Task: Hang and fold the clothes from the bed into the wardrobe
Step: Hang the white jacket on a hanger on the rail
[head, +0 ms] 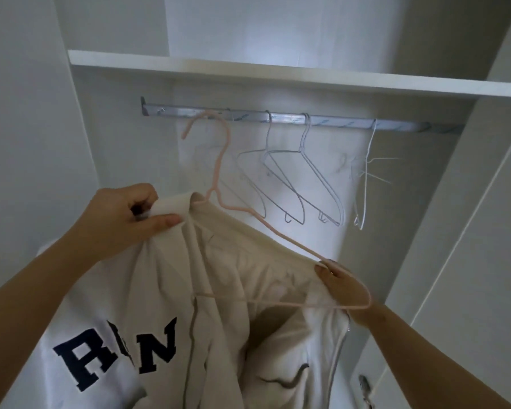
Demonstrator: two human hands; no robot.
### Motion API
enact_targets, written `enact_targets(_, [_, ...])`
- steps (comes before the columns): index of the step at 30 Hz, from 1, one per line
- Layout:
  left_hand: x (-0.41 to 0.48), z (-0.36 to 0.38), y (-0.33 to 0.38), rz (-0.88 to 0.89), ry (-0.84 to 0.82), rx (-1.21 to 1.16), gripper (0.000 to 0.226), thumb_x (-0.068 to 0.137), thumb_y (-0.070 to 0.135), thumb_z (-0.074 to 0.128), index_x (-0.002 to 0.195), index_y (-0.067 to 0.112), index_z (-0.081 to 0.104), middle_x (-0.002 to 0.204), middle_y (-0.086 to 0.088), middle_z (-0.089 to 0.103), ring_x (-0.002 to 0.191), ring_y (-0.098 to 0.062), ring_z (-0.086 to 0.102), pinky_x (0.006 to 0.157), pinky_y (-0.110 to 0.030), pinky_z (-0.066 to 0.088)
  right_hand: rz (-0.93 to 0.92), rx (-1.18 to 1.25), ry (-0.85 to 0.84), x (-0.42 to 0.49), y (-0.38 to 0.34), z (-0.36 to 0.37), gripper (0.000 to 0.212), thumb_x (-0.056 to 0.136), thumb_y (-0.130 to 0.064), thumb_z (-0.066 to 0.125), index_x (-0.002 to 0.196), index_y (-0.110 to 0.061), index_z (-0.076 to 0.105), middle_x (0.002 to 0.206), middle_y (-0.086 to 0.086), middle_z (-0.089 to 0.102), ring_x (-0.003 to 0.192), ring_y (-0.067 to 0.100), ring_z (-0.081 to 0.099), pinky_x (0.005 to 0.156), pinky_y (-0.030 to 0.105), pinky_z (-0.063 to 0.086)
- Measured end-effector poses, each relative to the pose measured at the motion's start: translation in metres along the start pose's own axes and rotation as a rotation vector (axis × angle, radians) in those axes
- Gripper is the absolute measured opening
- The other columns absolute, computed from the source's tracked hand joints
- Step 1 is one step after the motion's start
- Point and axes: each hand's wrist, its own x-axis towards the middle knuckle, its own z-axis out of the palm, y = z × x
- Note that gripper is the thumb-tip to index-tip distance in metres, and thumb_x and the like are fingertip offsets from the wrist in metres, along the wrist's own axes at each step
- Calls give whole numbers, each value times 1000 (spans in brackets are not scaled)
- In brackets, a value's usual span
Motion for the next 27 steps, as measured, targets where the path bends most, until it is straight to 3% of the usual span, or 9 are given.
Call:
enact_targets(3, [1,5,5,152,-109,130,42,71,57,59,57,33,27,48,7,40,46,-2,42,49,-6,30,71,-22,-1,-1,0,-17,28,96,-23,48,72,-19,60,61,-14,59,55,-3,52,57,12,42])
enact_targets(6, [0,21,5,227,-165,228,40,73,55,49,59,23,31,44,16,23,38,3,24,43,-11,25,124,-79,61,1,-1,-26,27,96,-24,45,76,-12,60,67,-4,59,66,11,53,62,23,42])
enact_targets(9, [0,44,7,63,-284,386,47,83,45,59,60,28,22,51,14,32,45,-9,35,46,-25,26,161,-110,120,1,-8,-24,31,96,-21,42,89,6,56,77,11,55,74,21,49,70,32,40])
enact_targets(12, [-3,66,14,-64,-340,499,39,89,46,50,67,25,26,60,12,33,63,-15,42,56,-27,30,190,-86,189,1,-26,-18,29,95,-19,40,91,4,57,85,14,58,80,25,52,77,36,43])
enact_targets(16, [-16,94,22,-148,-283,438,30,91,45,49,81,21,34,62,12,32,67,-14,45,55,-26,29,105,49,145,-9,-73,0,20,93,-17,39,81,-14,54,77,1,57,68,12,52,57,15,45])
enact_targets(18, [-20,101,24,-225,-239,275,29,88,43,55,80,21,38,62,12,37,67,-15,47,52,-26,28,37,171,34,-20,-97,18,23,93,-18,44,71,-19,49,63,-5,50,55,8,45,45,16,40])
enact_targets(22, [-22,93,28,-277,-131,3,19,77,38,70,81,31,54,60,17,48,58,-1,48,51,-17,29,-140,83,-243,-33,-112,40,30,94,-30,50,66,-21,50,53,-8,55,48,4,50,46,16,39])
enact_targets(25, [-23,78,29,-247,-74,-88,18,74,36,74,81,40,58,57,16,52,55,1,50,51,-12,32,-374,-204,223,-23,-105,33,18,93,-28,53,79,-21,61,74,-12,61,73,0,54,71,15,42])
enact_targets(27, [-23,68,31,-216,-46,-135,23,74,34,74,79,47,56,57,15,53,58,-1,53,52,-11,36,-369,-451,353,-20,-102,29,19,94,-34,48,101,-23,62,102,-11,61,99,7,52,94,27,35])
